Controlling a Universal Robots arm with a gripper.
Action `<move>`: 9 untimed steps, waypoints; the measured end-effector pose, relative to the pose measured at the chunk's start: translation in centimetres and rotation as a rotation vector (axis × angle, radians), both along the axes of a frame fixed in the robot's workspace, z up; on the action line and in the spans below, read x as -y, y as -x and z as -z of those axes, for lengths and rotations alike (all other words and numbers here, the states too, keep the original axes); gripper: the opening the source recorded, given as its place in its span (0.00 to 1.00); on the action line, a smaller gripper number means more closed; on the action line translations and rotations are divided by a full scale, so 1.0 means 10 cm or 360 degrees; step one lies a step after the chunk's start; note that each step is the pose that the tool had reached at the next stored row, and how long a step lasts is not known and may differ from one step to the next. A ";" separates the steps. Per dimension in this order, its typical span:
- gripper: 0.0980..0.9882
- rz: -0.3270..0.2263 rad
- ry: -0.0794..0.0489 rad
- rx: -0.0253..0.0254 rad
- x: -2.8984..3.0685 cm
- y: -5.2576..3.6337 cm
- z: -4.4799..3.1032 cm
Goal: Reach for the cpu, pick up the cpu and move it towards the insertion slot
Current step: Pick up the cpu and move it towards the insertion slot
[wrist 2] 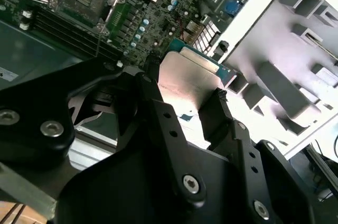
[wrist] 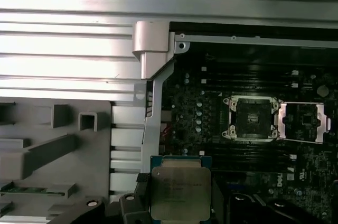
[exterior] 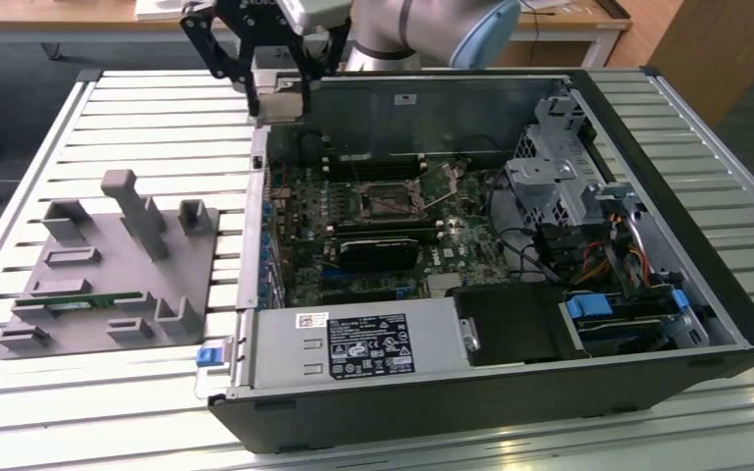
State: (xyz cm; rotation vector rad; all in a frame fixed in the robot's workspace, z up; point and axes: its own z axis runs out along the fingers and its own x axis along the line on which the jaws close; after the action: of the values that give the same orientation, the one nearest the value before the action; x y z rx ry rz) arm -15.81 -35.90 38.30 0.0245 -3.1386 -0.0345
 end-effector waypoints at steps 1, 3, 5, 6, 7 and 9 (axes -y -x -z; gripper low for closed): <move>0.50 0.0001 0.0000 0.00000 -0.007 -0.025 0.000; 0.50 0.0002 0.0000 -0.00002 -0.020 -0.078 0.000; 0.50 0.0003 0.0000 -0.00002 -0.032 -0.132 0.001; 0.50 0.0003 0.0000 -0.00001 -0.037 -0.160 0.002; 0.50 0.0004 0.0000 -0.00001 -0.043 -0.188 0.002; 0.50 0.0005 0.0000 0.00000 -0.055 -0.247 0.003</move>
State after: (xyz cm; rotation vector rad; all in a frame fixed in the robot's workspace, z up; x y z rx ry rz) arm -13.34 -35.35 38.27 0.0199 -3.1387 -0.0344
